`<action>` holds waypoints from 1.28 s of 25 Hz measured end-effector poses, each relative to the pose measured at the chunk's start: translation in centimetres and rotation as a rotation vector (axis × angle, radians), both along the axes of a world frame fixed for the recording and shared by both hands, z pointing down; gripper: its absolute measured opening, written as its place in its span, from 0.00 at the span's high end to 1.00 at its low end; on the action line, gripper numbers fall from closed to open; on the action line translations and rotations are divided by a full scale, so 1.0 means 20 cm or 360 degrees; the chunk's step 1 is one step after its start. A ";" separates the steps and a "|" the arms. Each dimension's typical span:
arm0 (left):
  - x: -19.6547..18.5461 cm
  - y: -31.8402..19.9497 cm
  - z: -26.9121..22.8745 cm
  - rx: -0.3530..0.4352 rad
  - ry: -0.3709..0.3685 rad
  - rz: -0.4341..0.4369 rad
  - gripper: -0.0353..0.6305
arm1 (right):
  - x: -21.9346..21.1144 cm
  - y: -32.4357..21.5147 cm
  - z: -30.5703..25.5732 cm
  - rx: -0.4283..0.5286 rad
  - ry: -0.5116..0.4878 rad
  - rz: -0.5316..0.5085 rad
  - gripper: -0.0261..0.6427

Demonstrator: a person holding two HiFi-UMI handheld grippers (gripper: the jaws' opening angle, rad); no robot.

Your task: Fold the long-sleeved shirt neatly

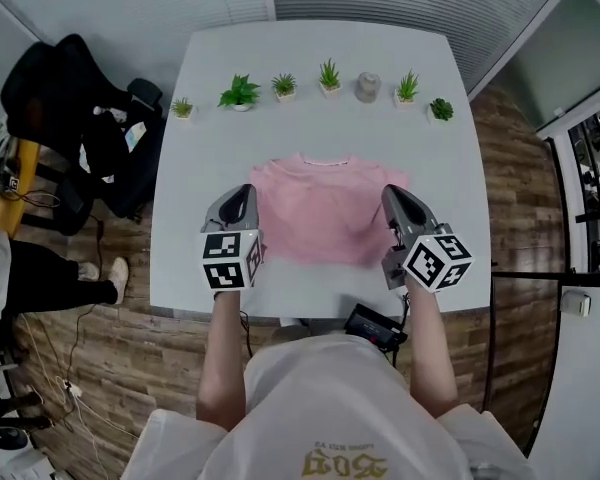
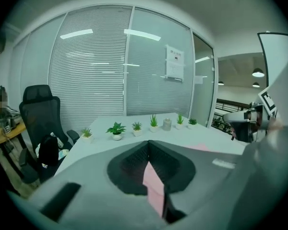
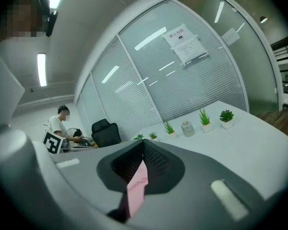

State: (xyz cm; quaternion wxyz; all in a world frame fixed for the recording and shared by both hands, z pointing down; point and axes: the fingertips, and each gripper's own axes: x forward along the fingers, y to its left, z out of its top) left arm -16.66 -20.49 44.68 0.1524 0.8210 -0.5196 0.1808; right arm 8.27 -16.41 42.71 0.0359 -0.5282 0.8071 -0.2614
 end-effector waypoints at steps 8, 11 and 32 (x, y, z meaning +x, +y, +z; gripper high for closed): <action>0.09 0.19 -0.21 0.0075 0.0243 0.0121 0.94 | -0.06 0.16 -0.20 0.0133 0.0117 0.0115 0.94; 0.12 0.21 -0.23 0.0103 0.0228 0.0134 0.94 | -0.05 0.19 -0.24 0.0168 0.0165 0.0166 0.94; 0.19 0.25 -0.18 0.0067 0.0252 0.0192 0.94 | 0.05 0.27 -0.23 0.0173 0.0338 0.0246 0.94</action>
